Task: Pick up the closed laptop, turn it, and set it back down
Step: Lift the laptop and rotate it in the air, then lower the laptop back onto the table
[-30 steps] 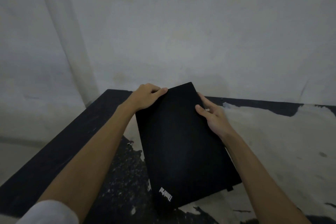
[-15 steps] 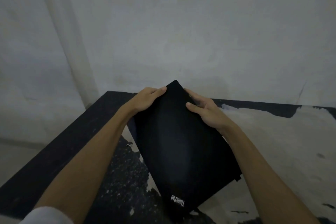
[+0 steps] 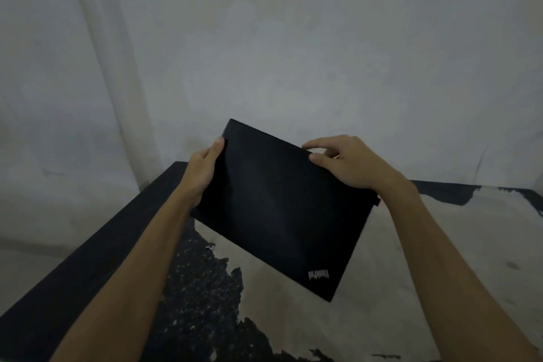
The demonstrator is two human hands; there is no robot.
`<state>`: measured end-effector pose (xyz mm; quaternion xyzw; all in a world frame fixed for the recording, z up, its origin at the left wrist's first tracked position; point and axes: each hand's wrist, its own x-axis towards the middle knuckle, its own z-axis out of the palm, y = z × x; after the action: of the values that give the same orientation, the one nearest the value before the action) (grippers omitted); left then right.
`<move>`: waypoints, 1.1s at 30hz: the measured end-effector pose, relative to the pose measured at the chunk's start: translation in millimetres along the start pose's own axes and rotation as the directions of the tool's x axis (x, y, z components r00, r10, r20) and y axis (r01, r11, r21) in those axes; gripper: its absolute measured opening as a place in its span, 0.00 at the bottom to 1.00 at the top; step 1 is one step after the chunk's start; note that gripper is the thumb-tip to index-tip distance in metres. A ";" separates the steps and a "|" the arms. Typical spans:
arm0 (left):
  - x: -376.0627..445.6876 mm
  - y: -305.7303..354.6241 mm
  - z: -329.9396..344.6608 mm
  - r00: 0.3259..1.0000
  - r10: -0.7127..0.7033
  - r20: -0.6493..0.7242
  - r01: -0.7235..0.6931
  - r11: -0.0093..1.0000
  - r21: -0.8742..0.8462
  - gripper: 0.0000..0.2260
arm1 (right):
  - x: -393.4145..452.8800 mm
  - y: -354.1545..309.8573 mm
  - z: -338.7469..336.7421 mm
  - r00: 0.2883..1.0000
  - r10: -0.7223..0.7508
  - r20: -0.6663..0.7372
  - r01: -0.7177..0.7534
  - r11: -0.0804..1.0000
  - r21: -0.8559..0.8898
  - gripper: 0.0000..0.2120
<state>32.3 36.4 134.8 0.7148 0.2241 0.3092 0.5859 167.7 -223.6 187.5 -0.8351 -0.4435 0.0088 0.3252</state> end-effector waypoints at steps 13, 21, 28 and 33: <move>-15.1 -16.8 -7.3 0.957 -0.093 -0.274 0.003 0.949 -0.314 0.20 | -4.4 41.8 28.1 0.820 -0.080 -0.567 0.170 0.979 0.108 0.33; -26.2 -18.9 14.6 0.942 -0.113 -0.318 -0.029 0.912 -0.409 0.17 | -23.0 51.2 61.9 0.892 0.040 -0.451 0.132 0.930 0.343 0.35; -34.9 -30.5 38.3 0.968 -0.082 -0.236 -0.009 0.933 -0.360 0.17 | -37.5 79.2 64.9 0.873 0.139 -0.468 0.085 0.901 0.425 0.34; -31.2 -48.2 49.0 0.999 0.046 -0.015 -0.048 0.983 -0.178 0.15 | -51.5 108.0 55.5 0.857 0.202 -0.474 0.075 0.861 0.503 0.29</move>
<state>46.8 -8.9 76.2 0.6629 0.1816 0.3455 0.6389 199.0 -275.0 70.1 -0.7071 -0.2944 -0.0862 0.6371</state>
